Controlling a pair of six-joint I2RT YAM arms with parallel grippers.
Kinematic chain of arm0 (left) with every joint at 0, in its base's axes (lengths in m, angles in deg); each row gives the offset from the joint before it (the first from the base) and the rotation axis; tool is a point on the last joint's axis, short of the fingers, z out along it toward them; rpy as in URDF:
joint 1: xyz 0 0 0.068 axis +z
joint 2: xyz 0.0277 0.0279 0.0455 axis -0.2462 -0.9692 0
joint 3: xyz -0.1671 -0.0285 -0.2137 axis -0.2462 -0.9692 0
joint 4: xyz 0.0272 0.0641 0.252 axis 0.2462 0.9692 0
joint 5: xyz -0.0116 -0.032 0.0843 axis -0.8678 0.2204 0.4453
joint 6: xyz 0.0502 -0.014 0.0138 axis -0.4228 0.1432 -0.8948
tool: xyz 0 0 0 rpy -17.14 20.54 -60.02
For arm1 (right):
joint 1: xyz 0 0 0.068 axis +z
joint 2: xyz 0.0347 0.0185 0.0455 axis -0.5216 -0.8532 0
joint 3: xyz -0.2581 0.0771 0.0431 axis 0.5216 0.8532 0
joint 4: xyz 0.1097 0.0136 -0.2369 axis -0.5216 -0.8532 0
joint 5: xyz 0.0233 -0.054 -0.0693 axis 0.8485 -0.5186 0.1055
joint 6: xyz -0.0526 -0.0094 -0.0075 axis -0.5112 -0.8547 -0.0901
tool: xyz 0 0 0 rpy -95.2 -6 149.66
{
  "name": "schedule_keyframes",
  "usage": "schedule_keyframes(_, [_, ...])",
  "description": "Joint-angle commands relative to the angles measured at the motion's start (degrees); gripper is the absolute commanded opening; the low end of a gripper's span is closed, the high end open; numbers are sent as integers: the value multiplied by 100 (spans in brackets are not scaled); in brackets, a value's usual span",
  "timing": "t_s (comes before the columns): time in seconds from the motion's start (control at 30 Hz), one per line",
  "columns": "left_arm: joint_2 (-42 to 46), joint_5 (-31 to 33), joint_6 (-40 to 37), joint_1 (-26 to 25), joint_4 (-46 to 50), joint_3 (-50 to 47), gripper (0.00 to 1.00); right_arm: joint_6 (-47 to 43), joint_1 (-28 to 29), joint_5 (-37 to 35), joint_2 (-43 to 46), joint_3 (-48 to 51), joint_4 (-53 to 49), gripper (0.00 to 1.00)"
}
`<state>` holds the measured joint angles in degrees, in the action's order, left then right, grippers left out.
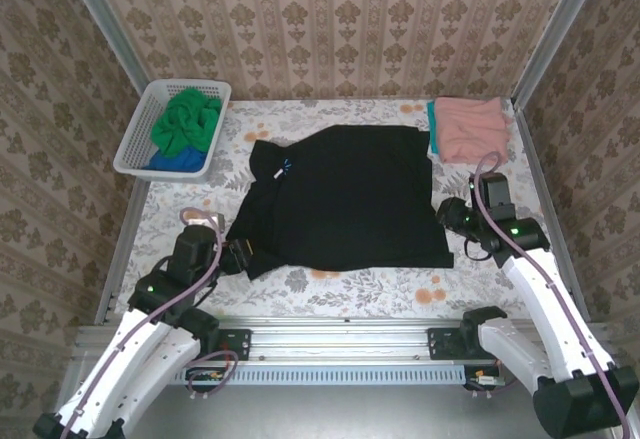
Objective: Fold and stack the t-shirts
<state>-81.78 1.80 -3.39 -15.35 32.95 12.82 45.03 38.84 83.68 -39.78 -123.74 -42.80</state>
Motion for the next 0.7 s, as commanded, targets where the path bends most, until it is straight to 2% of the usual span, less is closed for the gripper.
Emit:
schedule_keyframes(0.0, [-168, -51, -222, -28, 142, 461, 73, -5, 38, -132, 34, -128, -87, 45])
schedule_keyframes(0.1, [-595, 267, -406, -6, -91, 756, 83, 170, 373, 111, -635, -33, 783, 47])
schedule_keyframes(0.2, [-1536, 363, -659, 112, -709, 1008, 85, 79, 891, -240, -2099, -591, 1158, 50])
schedule_keyframes(0.3, [-2896, 159, -902, 522, -1381, 1339, 84, -61, 969, -230, -3772, -1387, 1405, 48])
schedule_keyframes(0.43, [-4623, -394, -1023, 1005, -1960, 1860, 73, -285, 731, -568, -5621, -2964, 884, 46])
schedule_keyframes(0.5, [-5097, -502, -1047, 1031, -2172, 1975, 72, -406, 503, -752, -6297, -3956, 527, 45])
schedule_keyframes(0.67, [-5710, -591, -1091, 1112, -2368, 2095, 74, -727, -122, -365, -7950, -6394, 59, 42])
